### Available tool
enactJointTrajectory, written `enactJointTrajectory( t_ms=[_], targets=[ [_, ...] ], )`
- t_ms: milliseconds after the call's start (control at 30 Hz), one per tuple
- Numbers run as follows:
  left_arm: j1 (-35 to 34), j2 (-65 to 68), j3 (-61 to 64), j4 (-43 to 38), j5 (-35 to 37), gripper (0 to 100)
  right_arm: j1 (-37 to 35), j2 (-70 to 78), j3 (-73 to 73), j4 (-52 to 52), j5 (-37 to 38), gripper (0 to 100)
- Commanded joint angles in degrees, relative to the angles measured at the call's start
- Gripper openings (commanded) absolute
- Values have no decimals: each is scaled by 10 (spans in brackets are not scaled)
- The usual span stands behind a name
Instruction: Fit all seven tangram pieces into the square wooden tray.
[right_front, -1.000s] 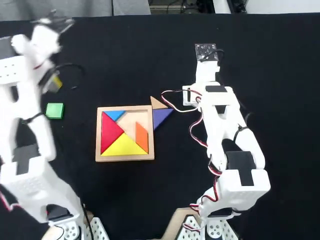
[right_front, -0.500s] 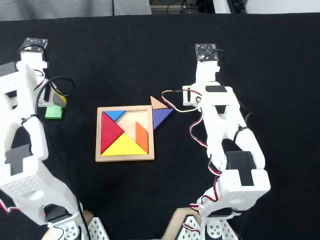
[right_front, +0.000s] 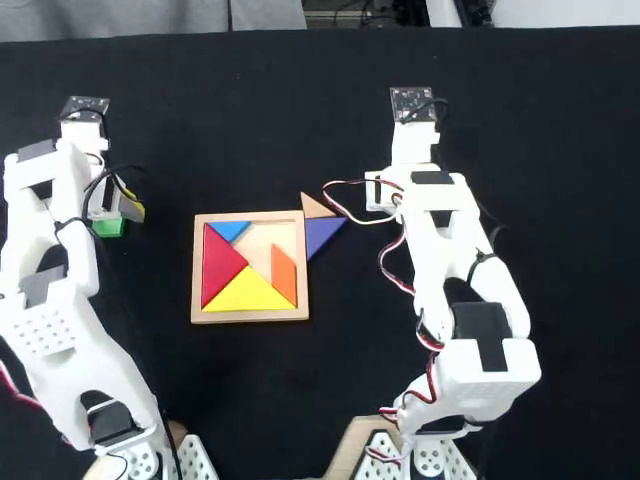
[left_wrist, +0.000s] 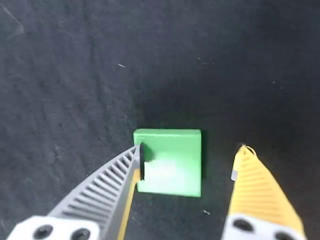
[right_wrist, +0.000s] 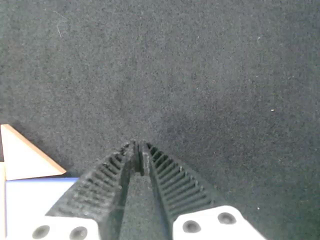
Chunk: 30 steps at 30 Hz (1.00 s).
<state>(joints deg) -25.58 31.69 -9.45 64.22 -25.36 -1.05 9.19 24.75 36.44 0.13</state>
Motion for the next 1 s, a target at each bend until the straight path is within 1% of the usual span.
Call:
enactJointTrajectory(
  t_ms=[0,133,533,600,667,767,967],
  targets=[
    [-15,18,-60,-1,2,292,-10,-2,-31,-5,-6,14],
    [-18,51,-74,0,-25,292,-11,-2,-31,-5,-6,14],
    [-21,60,-68,0,-29,291,-11,-2,-31,-5,-6,14],
    [-21,77,-73,0,-29,262,-11,-2,-31,-5,-6,14],
    [-21,87,-74,2,-29,209,-11,-2,-31,-5,-6,13],
    [-16,85,-89,49,-30,143,-11,-2,-31,-5,-6,13],
    [16,62,-216,242,-82,128,-11,-5,-31,-5,-6,13]
  ],
)
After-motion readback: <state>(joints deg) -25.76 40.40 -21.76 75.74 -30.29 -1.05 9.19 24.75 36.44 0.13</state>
